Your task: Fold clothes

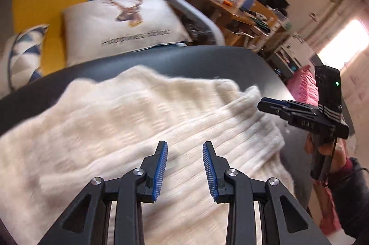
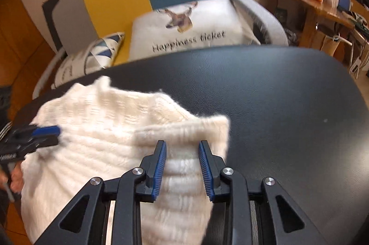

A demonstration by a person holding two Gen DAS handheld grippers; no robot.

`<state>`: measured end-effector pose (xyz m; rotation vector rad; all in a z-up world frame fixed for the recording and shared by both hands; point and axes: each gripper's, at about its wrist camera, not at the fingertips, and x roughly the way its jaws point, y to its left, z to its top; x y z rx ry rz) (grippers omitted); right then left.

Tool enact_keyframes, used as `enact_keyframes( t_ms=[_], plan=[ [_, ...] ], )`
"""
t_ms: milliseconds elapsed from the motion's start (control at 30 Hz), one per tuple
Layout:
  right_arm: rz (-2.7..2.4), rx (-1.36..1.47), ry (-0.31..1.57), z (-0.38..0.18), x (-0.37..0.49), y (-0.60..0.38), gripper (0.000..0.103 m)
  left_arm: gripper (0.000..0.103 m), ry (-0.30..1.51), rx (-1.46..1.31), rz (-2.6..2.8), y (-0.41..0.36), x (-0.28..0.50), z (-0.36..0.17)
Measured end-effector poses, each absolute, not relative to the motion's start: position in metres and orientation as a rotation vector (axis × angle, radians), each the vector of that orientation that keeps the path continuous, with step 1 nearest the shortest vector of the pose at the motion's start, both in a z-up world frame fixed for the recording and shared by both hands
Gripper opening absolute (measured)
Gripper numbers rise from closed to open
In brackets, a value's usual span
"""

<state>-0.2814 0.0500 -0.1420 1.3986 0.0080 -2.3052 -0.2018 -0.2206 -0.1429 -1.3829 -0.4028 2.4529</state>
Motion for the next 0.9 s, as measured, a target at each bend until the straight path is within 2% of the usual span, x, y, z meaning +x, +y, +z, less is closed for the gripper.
enact_keyframes(
  t_ms=[133, 300, 433, 500, 600, 900],
  plan=[
    [-2.299, 1.415, -0.018, -0.153, -0.282, 0.05, 0.03, 0.032, -0.454, -1.516, 2.507, -0.242, -0.184, -0.169],
    [-2.332, 1.408, 0.021, -0.157, -0.279, 0.042, 0.03, 0.03, -0.577, -1.458, 2.561, -0.254, -0.154, -0.171],
    [-2.331, 1.429, -0.011, -0.156, -0.281, 0.044, 0.03, 0.032, -0.816, -1.329, 2.559, -0.282, -0.137, -0.147],
    [-2.337, 1.435, -0.014, -0.156, -0.281, 0.043, 0.03, 0.038, -1.035, -1.294, 2.567, -0.318, -0.122, -0.145],
    [-2.351, 1.445, 0.011, -0.156, -0.284, 0.039, 0.03, 0.043, -1.238, -1.3, 2.556, -0.365, -0.103, -0.15],
    [-2.373, 1.485, 0.014, -0.154, -0.29, 0.035, 0.03, 0.044, -1.228, -1.441, 2.416, -0.358, -0.111, -0.178]
  ],
)
